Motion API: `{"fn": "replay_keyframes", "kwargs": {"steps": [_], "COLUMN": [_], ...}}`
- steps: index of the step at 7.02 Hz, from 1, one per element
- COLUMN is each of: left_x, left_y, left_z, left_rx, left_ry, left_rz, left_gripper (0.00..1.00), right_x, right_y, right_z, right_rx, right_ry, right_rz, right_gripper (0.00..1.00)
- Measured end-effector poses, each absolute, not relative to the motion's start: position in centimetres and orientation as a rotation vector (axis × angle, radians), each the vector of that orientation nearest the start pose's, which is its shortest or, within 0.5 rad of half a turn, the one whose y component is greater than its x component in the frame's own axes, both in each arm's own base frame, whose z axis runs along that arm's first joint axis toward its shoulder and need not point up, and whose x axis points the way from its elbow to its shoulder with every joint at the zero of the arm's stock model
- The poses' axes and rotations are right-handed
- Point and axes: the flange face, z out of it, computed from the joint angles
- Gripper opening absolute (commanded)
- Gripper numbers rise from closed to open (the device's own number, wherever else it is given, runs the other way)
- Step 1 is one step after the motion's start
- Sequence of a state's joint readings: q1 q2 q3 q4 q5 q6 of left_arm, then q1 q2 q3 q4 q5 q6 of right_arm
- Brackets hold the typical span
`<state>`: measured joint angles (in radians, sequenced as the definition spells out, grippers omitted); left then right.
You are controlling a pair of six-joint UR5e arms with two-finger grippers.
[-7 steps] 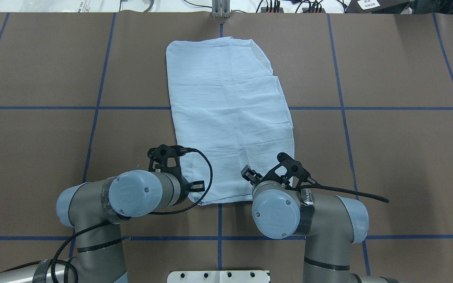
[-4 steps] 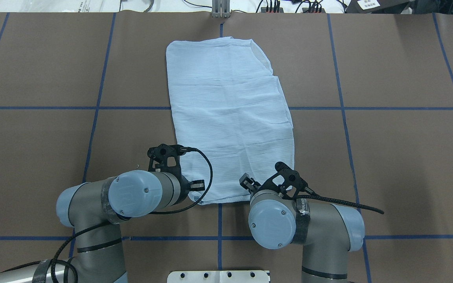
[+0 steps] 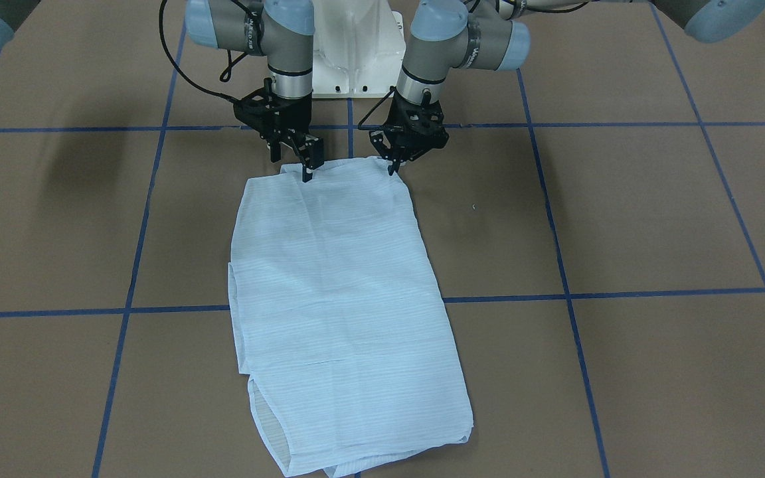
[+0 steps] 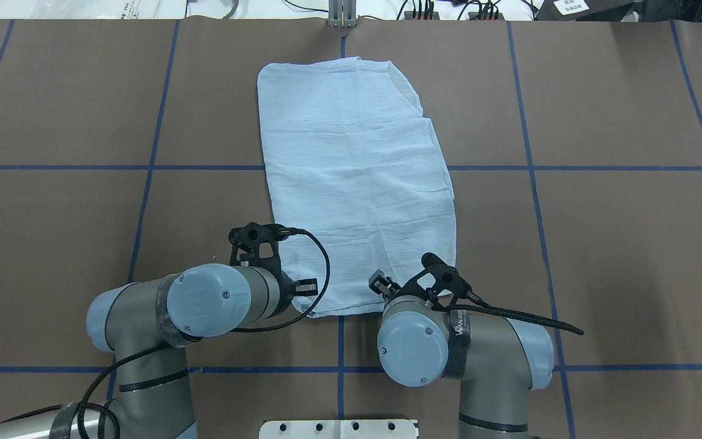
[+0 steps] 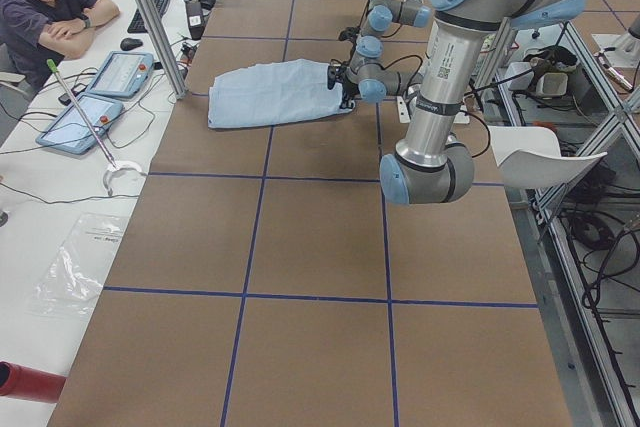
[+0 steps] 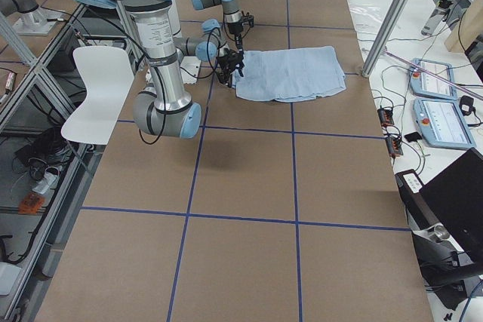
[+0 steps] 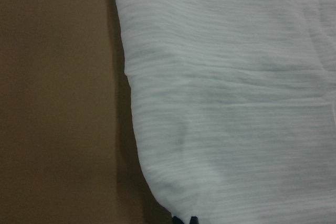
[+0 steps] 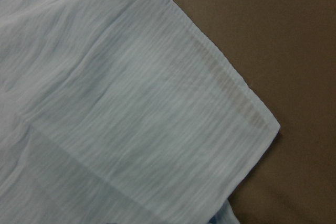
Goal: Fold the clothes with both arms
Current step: 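Lower both grippers to the shirt edge nearest the robot and grasp it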
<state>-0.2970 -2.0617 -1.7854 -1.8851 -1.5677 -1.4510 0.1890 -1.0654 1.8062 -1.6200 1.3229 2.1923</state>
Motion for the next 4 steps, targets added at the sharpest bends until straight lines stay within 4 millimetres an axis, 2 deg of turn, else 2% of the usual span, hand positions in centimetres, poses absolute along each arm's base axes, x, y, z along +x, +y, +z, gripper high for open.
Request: {"fn": "replay_keyframes", "kwargs": {"steps": [1,2,3,4], "left_x": [56.87,56.85,56.84,56.83], "left_y": [-31.44,-31.47,-31.49,-31.5], "left_z": [25.02,25.01,25.03,25.05], "left_rx": [0.215,0.216,0.217,0.217], "left_ry": [0.998,0.998,0.998,0.997], "left_rz": [-0.163,-0.163,-0.162,-0.161], "left_gripper": [0.0,0.0,0.0,0.0], "right_x": [-59.6,-59.72,-59.7,-59.63], "right_y": [-27.5,-27.62,-27.76,-27.98], "right_z": [27.84,27.77,27.74,27.67], "right_rx": [0.088,0.089,0.09,0.097], "right_ry": [-0.746,-0.746,-0.746,-0.749], "right_rz": [0.86,0.862,0.866,0.878], "right_gripper": [0.7,0.42,0.25,0.0]}}
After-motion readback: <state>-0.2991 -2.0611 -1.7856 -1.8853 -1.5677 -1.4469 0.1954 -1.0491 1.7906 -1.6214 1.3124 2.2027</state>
